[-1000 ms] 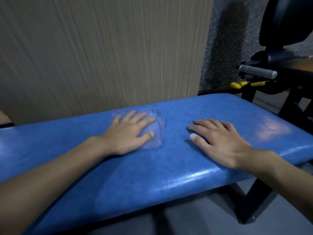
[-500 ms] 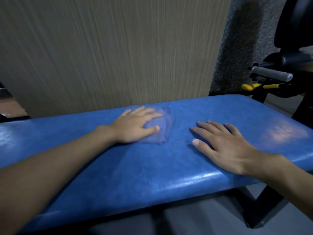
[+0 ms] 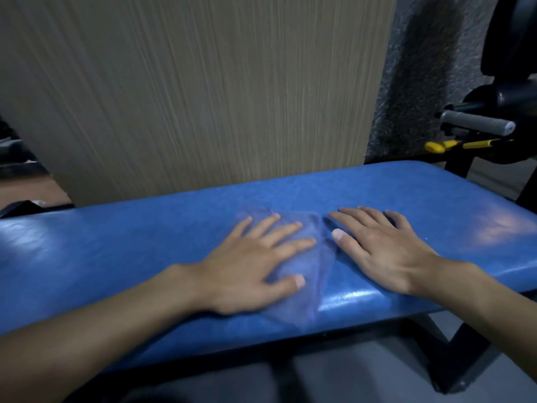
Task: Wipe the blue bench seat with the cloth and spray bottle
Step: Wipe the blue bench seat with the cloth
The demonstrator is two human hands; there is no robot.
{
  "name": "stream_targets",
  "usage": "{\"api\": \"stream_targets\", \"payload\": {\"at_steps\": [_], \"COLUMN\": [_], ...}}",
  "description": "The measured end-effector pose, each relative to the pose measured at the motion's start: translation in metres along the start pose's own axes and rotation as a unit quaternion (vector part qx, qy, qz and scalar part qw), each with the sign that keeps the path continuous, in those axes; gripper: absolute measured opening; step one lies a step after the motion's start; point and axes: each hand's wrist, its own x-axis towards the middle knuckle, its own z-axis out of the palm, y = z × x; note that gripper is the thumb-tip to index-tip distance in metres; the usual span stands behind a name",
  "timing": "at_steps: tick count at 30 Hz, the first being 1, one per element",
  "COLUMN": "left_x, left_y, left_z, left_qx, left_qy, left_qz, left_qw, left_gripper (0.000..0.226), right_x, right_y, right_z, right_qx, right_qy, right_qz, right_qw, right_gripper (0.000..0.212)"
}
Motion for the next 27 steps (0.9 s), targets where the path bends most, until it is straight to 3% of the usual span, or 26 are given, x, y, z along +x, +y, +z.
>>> {"api": "stream_targets", "payload": {"at_steps": [2,4,10,14,17,19,22,24,27], "left_x": [-0.008,-0.005,0.025,0.045,0.056,0.055,0.035,0.013,-0.025], "left_y": [0.015,0.006,-0.07,-0.146,-0.168,-0.156,-0.114,-0.075,-0.021], "left_z": [-0.001,-0.003,0.008,0.012,0.017,0.02,0.014,0.008,0.004], "left_qx": [0.001,-0.018,-0.078,-0.058,-0.047,-0.036,-0.042,-0.019,0.005], "left_qy": [0.0,-0.004,0.031,0.056,0.054,0.046,0.014,0.008,0.014], "left_qz": [0.046,0.036,-0.107,-0.215,-0.266,-0.258,-0.199,-0.118,0.033], "left_qw": [0.999,0.999,0.991,0.973,0.961,0.964,0.979,0.993,0.999], "left_gripper": [0.072,0.069,0.075,0.085,0.069,0.06,0.077,0.084,0.077], "right_x": [-0.001,-0.004,-0.006,-0.001,0.002,0.001,0.003,0.003,0.002], "right_y": [0.0,-0.001,-0.023,-0.029,-0.028,-0.028,-0.028,-0.028,-0.029], "right_z": [-0.001,-0.003,-0.009,-0.002,0.0,0.0,0.001,0.001,0.002], "right_qx": [0.008,0.008,0.001,0.003,0.003,-0.002,0.001,0.0,0.0], "right_qy": [0.003,0.004,0.003,-0.03,-0.033,-0.037,-0.032,-0.027,-0.019], "right_qz": [0.003,0.007,-0.032,-0.04,-0.034,-0.031,-0.026,-0.021,-0.014], "right_qw": [1.0,1.0,0.999,0.999,0.999,0.999,0.999,0.999,1.0], "right_gripper": [0.087,0.091,0.098,0.09,0.087,0.086,0.085,0.087,0.093]}}
